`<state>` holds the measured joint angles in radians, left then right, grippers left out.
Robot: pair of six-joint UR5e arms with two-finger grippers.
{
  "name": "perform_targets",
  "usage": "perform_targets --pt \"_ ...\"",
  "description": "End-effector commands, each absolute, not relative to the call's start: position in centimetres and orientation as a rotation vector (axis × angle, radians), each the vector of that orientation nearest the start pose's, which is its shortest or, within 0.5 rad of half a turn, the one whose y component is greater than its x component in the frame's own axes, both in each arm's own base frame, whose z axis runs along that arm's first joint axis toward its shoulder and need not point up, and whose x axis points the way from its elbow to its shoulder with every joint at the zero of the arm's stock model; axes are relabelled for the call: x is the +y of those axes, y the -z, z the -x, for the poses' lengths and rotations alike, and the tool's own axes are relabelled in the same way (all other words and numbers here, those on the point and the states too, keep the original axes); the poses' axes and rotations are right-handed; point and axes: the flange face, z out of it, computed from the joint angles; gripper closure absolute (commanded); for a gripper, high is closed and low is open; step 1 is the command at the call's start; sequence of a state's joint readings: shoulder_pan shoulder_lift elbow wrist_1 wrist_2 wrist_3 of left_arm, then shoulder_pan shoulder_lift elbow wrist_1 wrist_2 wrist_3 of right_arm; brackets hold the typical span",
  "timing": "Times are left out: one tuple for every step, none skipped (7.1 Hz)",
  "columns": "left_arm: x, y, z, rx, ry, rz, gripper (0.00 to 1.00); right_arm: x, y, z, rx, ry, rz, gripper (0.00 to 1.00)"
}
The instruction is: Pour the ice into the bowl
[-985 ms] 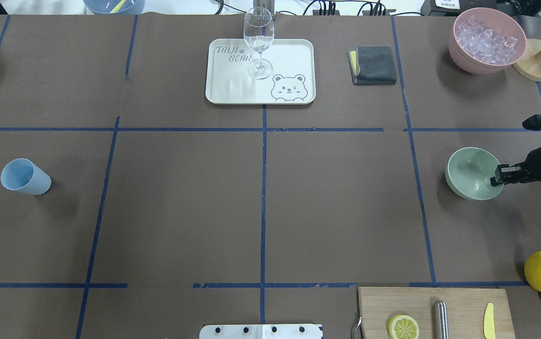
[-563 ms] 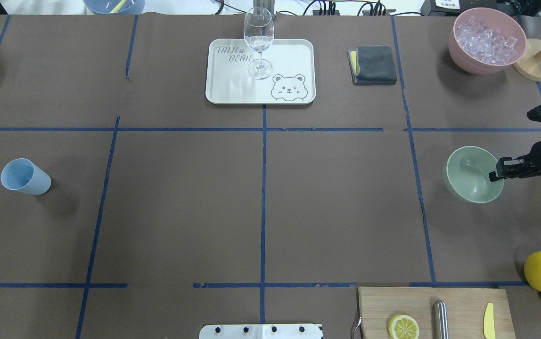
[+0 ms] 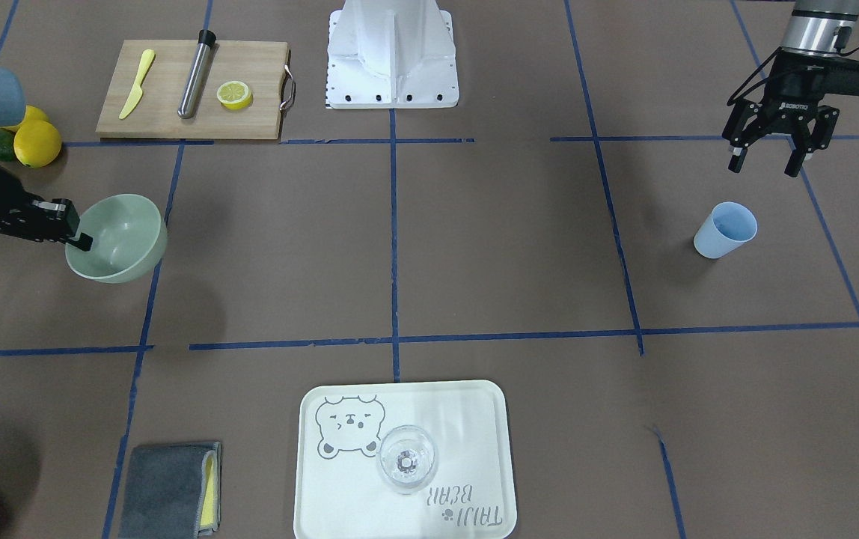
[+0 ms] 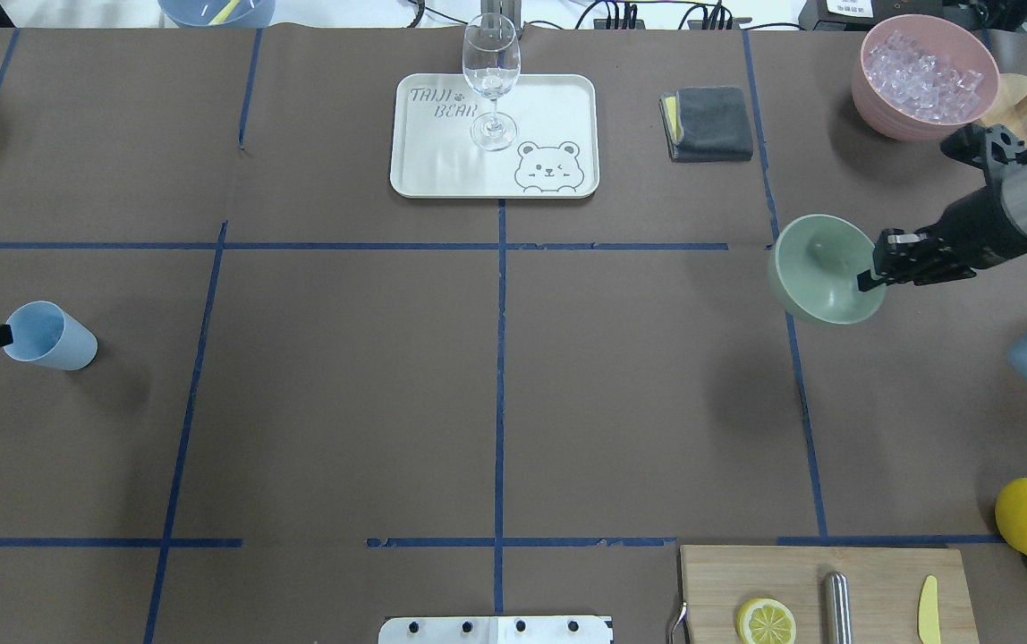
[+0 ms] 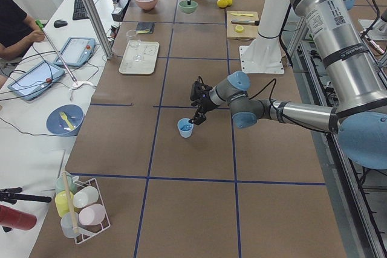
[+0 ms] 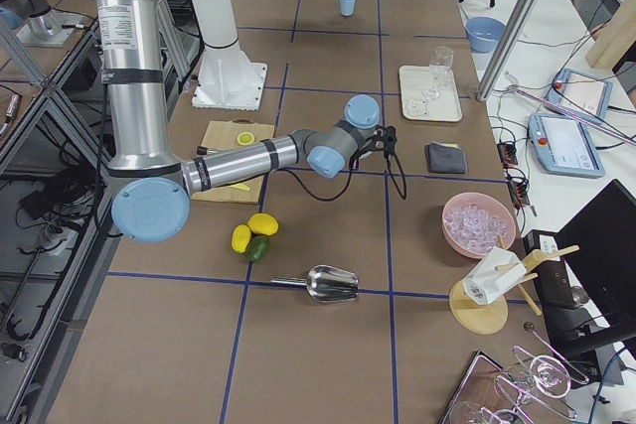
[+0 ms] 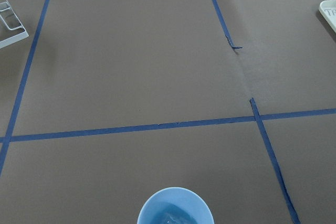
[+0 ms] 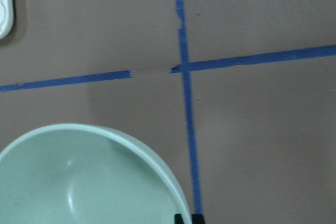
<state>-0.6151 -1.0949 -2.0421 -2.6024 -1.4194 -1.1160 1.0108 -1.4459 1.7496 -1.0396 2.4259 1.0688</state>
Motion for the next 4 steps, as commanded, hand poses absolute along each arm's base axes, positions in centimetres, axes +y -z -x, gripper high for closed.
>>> perform_targets --pt "-28.3 -52.5 -22.9 0.798 0.286 -0.642 0.0 -49.8 -31.5 33.1 -1.115 -0.154 0.144 1.0" --pt "-27.4 -55.6 -24.3 0.749 0.317 -0.664 0.0 -48.2 -26.3 39.4 -1.076 -0.17 0.133 1.0" --pt "-27.3 -56.4 -25.2 0.74 0.323 -0.673 0.0 -45.9 -21.8 44.9 -1.035 -0.155 0.097 1.0" --pt "-27.4 -56.4 -25.5 0.743 0.338 -0.683 0.0 -43.7 -18.0 49.2 -1.015 -0.152 0.086 1.0"
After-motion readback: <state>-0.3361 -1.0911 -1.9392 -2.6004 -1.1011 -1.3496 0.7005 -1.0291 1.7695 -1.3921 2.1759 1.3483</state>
